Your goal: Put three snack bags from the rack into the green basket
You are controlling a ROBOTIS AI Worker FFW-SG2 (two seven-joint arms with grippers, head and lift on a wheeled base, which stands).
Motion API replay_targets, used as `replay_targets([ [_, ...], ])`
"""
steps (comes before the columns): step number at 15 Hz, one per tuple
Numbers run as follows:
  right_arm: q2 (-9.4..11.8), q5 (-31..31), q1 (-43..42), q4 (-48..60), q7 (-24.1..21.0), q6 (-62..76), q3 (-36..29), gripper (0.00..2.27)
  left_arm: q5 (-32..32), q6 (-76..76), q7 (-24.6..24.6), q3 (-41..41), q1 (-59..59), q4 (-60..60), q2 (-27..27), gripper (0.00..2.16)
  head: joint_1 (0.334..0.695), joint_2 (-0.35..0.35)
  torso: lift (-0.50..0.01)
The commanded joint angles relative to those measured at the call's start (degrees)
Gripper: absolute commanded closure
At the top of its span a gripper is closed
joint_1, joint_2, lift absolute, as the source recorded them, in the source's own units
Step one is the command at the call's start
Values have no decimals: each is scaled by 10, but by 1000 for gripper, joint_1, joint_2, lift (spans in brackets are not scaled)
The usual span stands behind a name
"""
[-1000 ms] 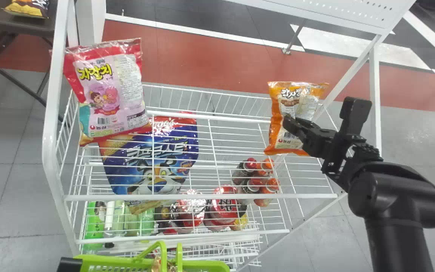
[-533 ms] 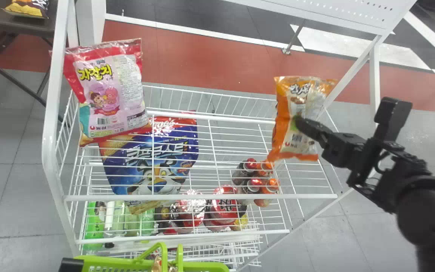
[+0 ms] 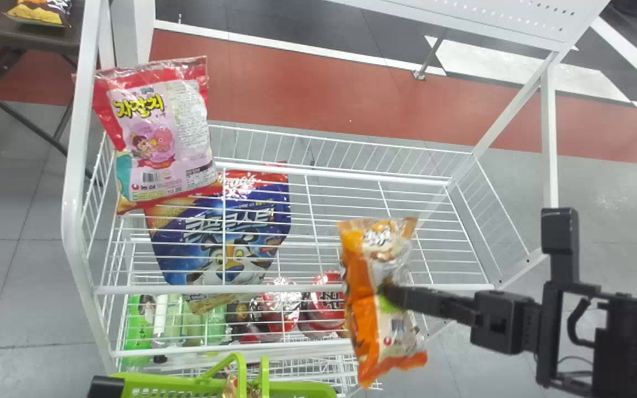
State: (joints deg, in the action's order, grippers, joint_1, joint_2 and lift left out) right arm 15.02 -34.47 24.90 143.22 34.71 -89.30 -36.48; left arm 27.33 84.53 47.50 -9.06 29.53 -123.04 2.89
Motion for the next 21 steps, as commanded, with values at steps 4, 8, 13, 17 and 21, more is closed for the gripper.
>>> replay_targets([
  [4, 3, 31, 83, -8, 22, -8, 96, 2182, -2, 0, -4, -6, 0, 2, -2, 2047, 695, -350, 0],
  [8, -1, 33, 91, -67, 19, -8, 164, 2182, -5, 0, -13, -14, 0, -1, -2, 2047, 695, -350, 0],
  [13, 11, 41, 71, -105, 17, -8, 272, 2182, -10, 2, -18, -21, 0, -4, -2, 2047, 695, -350, 0],
  [17, 16, 73, 54, -146, 14, -8, 359, 2182, -11, 2, -18, -21, -1, -5, -2, 2047, 695, -350, 0],
  [21, 32, 140, 53, -158, -19, -8, 403, 2179, -10, 2, -15, -20, -1, -4, -2, 2047, 695, -350, 0],
])
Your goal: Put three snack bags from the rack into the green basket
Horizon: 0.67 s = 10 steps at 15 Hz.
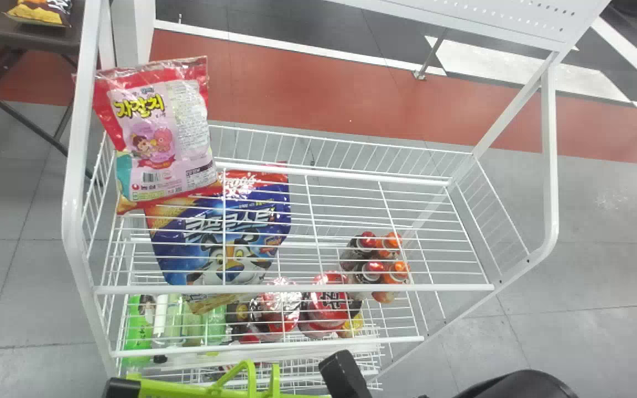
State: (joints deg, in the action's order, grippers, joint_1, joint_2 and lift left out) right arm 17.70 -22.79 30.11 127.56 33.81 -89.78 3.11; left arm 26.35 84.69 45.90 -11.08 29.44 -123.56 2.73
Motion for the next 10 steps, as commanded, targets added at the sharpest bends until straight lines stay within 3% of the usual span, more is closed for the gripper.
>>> replay_targets([
  [1, 7, 25, 6, 2, -27, -3, -3, 2078, 0, 0, 2, 0, 0, 1, 0, 2047, 695, -350, 0],
  [4, 7, 34, 17, 30, -75, -3, -35, 1717, 0, 0, 2, -1, 0, 1, 0, 2047, 695, -350, 0],
  [5, 7, 33, 20, 44, -76, -3, -43, 1197, 0, 0, 2, -1, 0, 1, 0, 2047, 695, -350, 0],
  [6, 7, 34, 26, 64, -76, -3, -50, 171, 0, 0, 2, -1, 0, 1, 0, 2047, 695, -350, 0],
  [7, 7, 34, 33, 82, -78, -3, -54, -1, 0, 0, 2, -1, 1, 1, 0, 2047, 695, -350, 0],
  [10, 2, 34, 54, 162, -103, -3, -77, 53, 0, -2, 4, 2, 4, 1, 0, 2047, 695, -350, 0],
])
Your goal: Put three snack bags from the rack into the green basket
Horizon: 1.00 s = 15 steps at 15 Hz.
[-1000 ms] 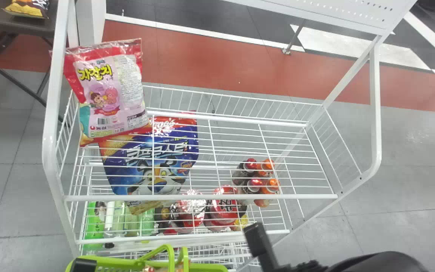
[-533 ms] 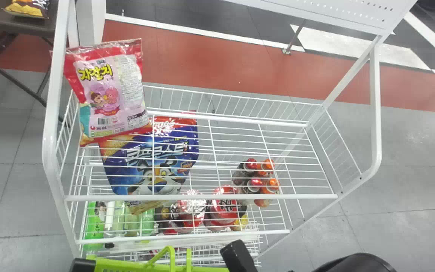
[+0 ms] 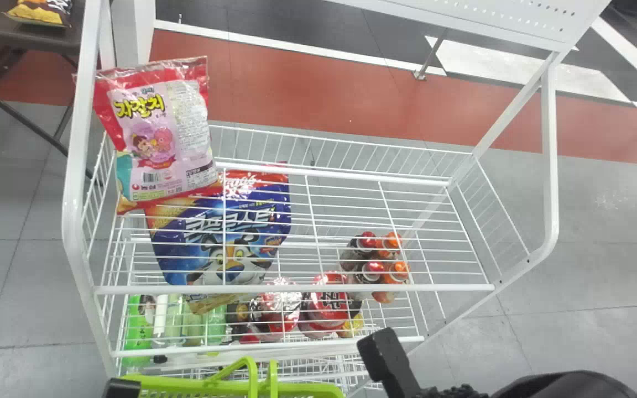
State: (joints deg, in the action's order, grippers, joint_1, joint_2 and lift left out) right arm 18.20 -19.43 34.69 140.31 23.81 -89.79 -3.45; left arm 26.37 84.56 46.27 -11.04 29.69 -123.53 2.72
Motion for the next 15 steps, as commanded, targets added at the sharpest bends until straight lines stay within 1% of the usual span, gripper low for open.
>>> replay_targets([
  [1, -4, 1, 8, 53, -5, -3, -18, 53, 0, 0, 1, 2, 2, 0, 0, 2047, 695, -350, 0],
  [2, -8, 2, 13, 70, -7, -3, -27, 53, 0, -2, 1, 1, 2, 0, 0, 2047, 695, -350, 0],
  [3, -12, 7, 18, 78, -6, 49, -35, 53, 0, -6, 1, 1, 2, 0, 0, 2047, 695, -350, 0],
  [4, -13, 13, 28, 76, -3, 160, -38, 53, 0, -8, 2, 2, 4, 0, -1, 2047, 695, -350, 0],
  [5, -24, 24, 34, 68, 1, 258, -39, 53, 0, -11, 3, 1, 5, 0, 0, 2047, 695, -350, 0],
  [7, -39, 24, 42, 44, 4, 410, -41, 53, 0, -15, 5, 2, 5, 0, 0, 2047, 695, -350, 0],
  [9, -55, 24, 64, 11, 2, 612, -40, 56, 0, -25, 7, 3, 8, 1, -1, 2047, 695, -350, 0],
  [10, -64, 26, 74, -3, -3, 686, -39, 56, 0, -30, 8, 3, 10, 1, -1, 2047, 695, -350, 0],
  [11, -70, 35, 86, -8, -26, 714, -31, 56, 1, -37, 8, 4, 14, 1, -1, 2047, 695, -350, 0],
  [13, -71, 46, 101, -29, -69, 756, -10, 56, 1, -58, 9, 16, 33, -2, -2, 2047, 695, -350, 0],
  [14, -75, 54, 131, -38, -90, 821, -10, 56, 1, -64, 10, 16, 33, -2, -4, 2047, 695, -350, 0],
  [15, -77, 58, 157, -51, -99, 886, -13, 56, 0, -67, 13, 15, 33, -2, -4, 2047, 695, -350, 0],
])
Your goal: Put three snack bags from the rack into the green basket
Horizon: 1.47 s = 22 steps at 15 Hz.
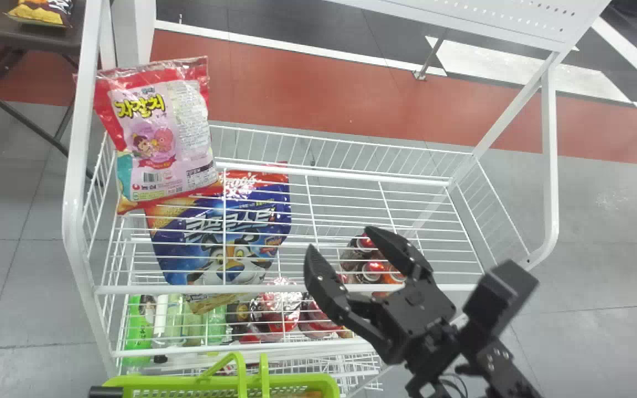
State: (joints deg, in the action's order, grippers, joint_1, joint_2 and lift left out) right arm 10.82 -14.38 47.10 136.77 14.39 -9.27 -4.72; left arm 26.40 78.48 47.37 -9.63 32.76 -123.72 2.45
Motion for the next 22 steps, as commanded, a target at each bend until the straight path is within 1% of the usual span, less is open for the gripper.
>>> replay_targets([
  [1, -5, 4, 51, -21, -7, 105, -10, 56, 0, -6, 3, 1, 1, 0, 0, 2047, 695, -350, 0],
  [2, -10, -10, 66, -22, -8, 105, -24, 56, 1, -6, 4, 6, 1, 1, -1, 2047, 695, -350, 0],
  [3, -10, -25, 77, -20, -7, 105, -34, 56, 1, -6, 7, 9, 1, 2, -1, 2047, 695, -350, 0],
  [6, -14, -25, 79, -6, -6, 90, -29, 60, 1, -6, 9, 8, 1, 1, -1, 2047, 695, -350, 0],
  [22, -13, -24, 63, 1, -2, 33, -25, 60, 21, -3, 25, 28, 9, -4, 2, 2047, 695, -350, 0],
])
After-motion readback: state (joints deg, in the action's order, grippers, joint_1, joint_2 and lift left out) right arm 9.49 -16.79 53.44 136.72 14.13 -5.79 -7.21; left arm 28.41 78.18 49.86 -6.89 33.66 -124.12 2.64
